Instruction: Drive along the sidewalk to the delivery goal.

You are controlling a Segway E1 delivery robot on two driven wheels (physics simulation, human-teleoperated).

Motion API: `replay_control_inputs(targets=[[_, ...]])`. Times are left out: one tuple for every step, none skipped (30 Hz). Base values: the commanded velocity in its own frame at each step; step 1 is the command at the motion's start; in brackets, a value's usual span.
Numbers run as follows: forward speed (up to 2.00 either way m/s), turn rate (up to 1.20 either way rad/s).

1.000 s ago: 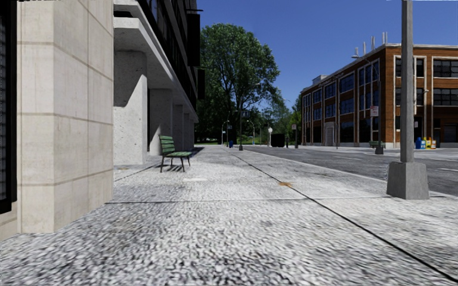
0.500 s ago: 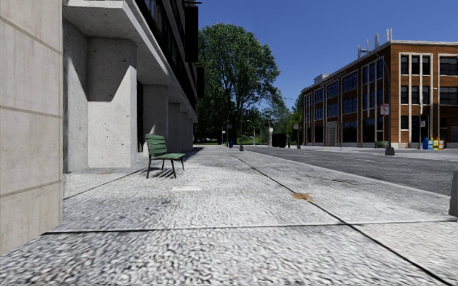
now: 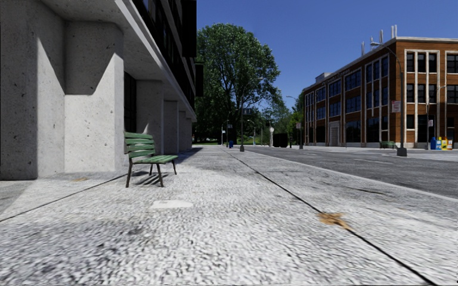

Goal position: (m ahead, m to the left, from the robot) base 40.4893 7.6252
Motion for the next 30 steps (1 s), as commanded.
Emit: replay_control_inputs(targets=[[2.00, 0.00], [2.00, 0.00], [2.00, 0.00], [2.00, 0.00], [2.00, 0.00], [2.00, 0.00], [2.00, 0.00], [2.00, 0.00], [2.00, 0.00], [2.00, 0.00], [2.00, 0.00], [2.00, 0.00], [2.00, 0.00], [2.00, 0.00], [2.00, 0.00], [2.00, 0.00], [2.00, 0.00], [2.00, 0.00], [2.00, 0.00], [2.00, 0.00], [2.00, 0.00], [2.00, 0.00], [2.00, 0.00], [2.00, 0.00], [2.00, 0.00], [2.00, 0.00], [2.00, 0.00], [2.00, 0.00], [2.00, 0.00], [2.00, 0.00]])
